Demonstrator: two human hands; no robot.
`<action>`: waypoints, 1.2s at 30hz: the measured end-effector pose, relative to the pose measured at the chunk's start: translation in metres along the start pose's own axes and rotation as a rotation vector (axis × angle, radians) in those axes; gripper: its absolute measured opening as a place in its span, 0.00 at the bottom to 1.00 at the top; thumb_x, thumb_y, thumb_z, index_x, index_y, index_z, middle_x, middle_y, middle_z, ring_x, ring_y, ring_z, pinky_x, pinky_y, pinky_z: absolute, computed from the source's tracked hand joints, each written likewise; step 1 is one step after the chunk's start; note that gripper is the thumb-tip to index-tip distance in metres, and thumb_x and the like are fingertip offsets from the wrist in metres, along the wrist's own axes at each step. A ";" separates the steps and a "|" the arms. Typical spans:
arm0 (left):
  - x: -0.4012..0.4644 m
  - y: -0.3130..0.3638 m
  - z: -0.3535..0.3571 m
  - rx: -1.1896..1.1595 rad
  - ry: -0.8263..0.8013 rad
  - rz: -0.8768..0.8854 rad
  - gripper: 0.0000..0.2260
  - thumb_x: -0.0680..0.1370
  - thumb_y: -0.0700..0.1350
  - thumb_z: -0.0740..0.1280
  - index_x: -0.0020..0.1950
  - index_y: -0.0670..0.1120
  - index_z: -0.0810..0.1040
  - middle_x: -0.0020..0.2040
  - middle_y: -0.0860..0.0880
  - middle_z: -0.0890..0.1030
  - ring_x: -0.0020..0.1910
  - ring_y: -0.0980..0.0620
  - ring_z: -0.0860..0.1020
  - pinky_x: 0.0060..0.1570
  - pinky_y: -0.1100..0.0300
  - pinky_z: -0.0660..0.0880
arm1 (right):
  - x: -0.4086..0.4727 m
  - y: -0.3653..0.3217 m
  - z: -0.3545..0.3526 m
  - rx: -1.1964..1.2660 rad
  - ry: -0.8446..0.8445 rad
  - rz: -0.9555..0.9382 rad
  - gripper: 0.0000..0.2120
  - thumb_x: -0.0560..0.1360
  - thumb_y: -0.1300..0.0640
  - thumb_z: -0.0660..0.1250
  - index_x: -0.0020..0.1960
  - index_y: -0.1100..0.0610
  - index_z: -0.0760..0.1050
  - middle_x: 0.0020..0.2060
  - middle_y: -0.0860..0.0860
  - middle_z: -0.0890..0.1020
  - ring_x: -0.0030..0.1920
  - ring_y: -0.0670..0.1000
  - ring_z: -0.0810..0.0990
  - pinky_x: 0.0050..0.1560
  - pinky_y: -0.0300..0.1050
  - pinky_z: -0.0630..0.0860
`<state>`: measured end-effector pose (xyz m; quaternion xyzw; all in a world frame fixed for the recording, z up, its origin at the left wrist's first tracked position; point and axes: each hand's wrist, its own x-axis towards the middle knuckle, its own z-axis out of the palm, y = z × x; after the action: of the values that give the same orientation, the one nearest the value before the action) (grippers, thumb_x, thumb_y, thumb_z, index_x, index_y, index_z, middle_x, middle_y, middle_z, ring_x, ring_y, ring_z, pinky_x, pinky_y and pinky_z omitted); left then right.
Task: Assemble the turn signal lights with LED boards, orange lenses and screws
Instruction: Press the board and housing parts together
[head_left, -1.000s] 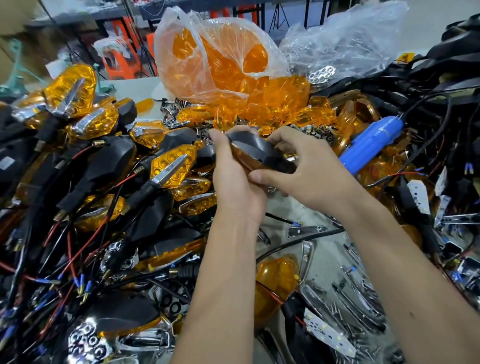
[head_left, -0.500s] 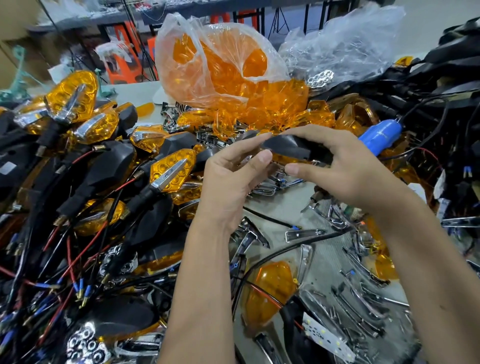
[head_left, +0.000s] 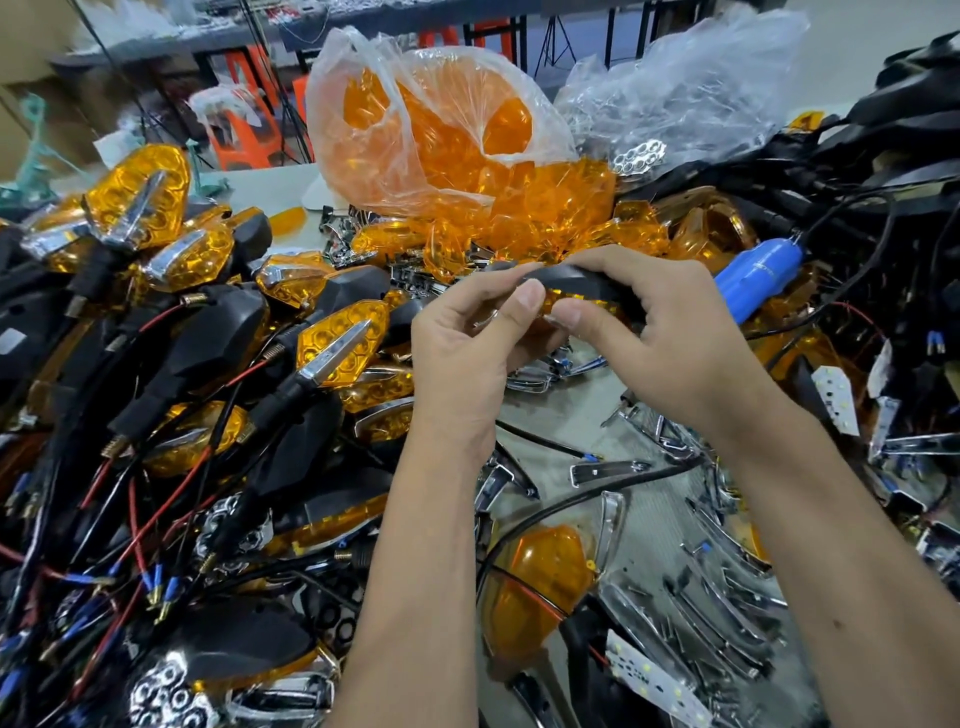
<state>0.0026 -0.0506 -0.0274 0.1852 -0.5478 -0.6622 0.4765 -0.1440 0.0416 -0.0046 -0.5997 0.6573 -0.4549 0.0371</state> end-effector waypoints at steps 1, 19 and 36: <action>0.001 0.000 0.000 0.017 -0.001 0.005 0.03 0.79 0.40 0.72 0.51 0.44 0.86 0.47 0.44 0.84 0.46 0.48 0.85 0.46 0.47 0.84 | 0.000 0.000 0.001 -0.007 -0.009 -0.001 0.15 0.81 0.44 0.66 0.63 0.50 0.80 0.41 0.45 0.84 0.40 0.50 0.80 0.42 0.58 0.77; 0.003 0.001 -0.007 0.115 -0.125 0.128 0.10 0.77 0.38 0.74 0.57 0.47 0.87 0.44 0.50 0.82 0.46 0.51 0.83 0.46 0.56 0.82 | 0.001 -0.001 -0.009 0.226 -0.128 0.025 0.12 0.81 0.51 0.70 0.61 0.55 0.83 0.44 0.44 0.84 0.43 0.41 0.80 0.44 0.34 0.74; 0.000 -0.005 -0.010 0.008 -0.144 0.022 0.16 0.74 0.34 0.73 0.55 0.53 0.89 0.51 0.49 0.88 0.53 0.50 0.84 0.56 0.55 0.81 | -0.002 0.002 -0.009 -0.029 0.050 -0.141 0.21 0.69 0.50 0.83 0.59 0.56 0.85 0.49 0.51 0.82 0.50 0.50 0.80 0.50 0.48 0.78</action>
<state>0.0079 -0.0569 -0.0353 0.1330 -0.5855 -0.6662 0.4423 -0.1502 0.0477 -0.0012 -0.6335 0.6207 -0.4615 -0.0202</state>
